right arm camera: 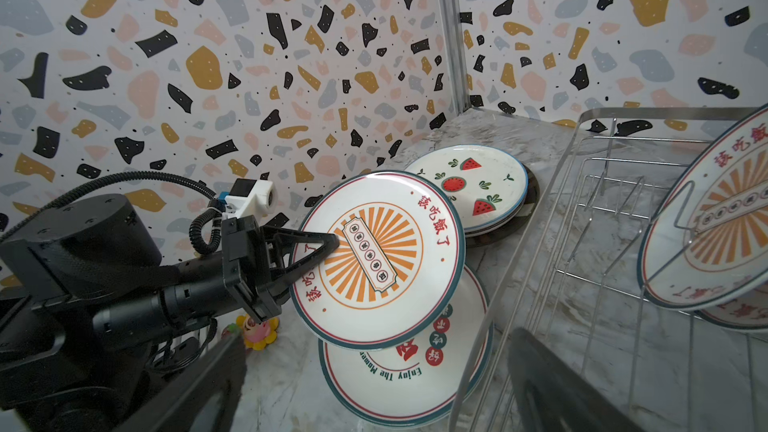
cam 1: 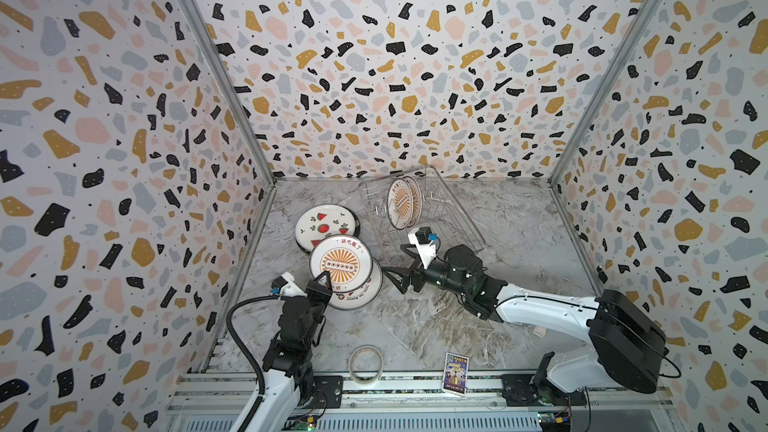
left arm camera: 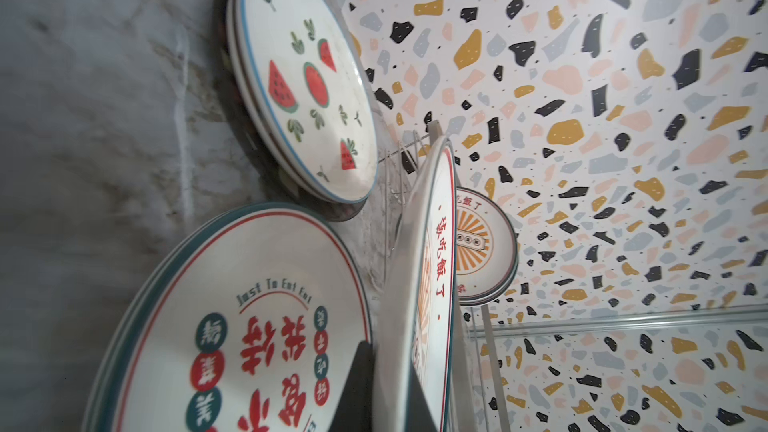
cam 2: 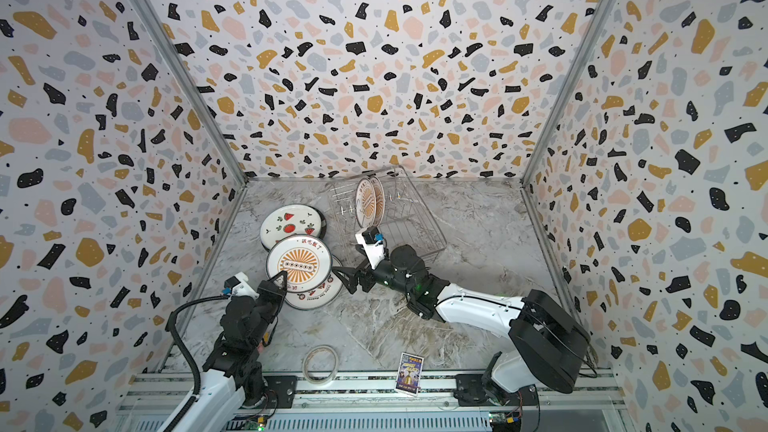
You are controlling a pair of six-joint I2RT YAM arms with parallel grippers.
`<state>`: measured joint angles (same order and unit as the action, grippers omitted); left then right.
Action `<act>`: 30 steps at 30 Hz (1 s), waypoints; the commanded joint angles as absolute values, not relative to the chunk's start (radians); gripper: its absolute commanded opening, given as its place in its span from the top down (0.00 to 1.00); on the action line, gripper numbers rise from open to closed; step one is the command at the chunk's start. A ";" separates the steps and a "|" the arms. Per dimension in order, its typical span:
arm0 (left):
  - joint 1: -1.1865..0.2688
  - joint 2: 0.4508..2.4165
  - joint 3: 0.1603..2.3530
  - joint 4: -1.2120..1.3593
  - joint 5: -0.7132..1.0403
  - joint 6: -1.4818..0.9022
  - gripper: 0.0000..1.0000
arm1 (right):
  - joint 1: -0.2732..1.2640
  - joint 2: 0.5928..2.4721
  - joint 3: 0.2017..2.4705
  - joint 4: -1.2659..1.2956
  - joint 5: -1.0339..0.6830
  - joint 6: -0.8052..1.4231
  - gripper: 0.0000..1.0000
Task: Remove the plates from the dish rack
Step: 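Lower the plate onto the sunburst stack with left gripper while right returns to rack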
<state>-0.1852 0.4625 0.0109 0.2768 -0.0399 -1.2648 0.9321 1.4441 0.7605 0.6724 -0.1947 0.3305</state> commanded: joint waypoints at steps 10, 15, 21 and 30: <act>-0.181 0.649 0.087 0.209 -0.003 -1.305 1.00 | 0.946 1.509 0.858 0.629 -0.178 0.287 0.01; -0.181 0.673 0.088 0.222 0.005 -1.293 1.00 | 0.946 1.531 0.869 0.622 -0.164 0.286 0.01; -0.182 0.669 0.095 0.189 0.004 -1.277 0.95 | 0.965 1.540 0.885 0.617 -0.158 0.289 0.01; -0.182 0.681 0.095 0.194 -0.012 -1.251 0.81 | 1.005 1.558 0.897 0.595 -0.097 0.253 0.01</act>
<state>-0.1852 0.6746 0.0555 0.1722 -0.0002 -1.2739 0.9958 1.5536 0.8623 0.6033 -0.1356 0.2752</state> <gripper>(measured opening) 0.191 0.992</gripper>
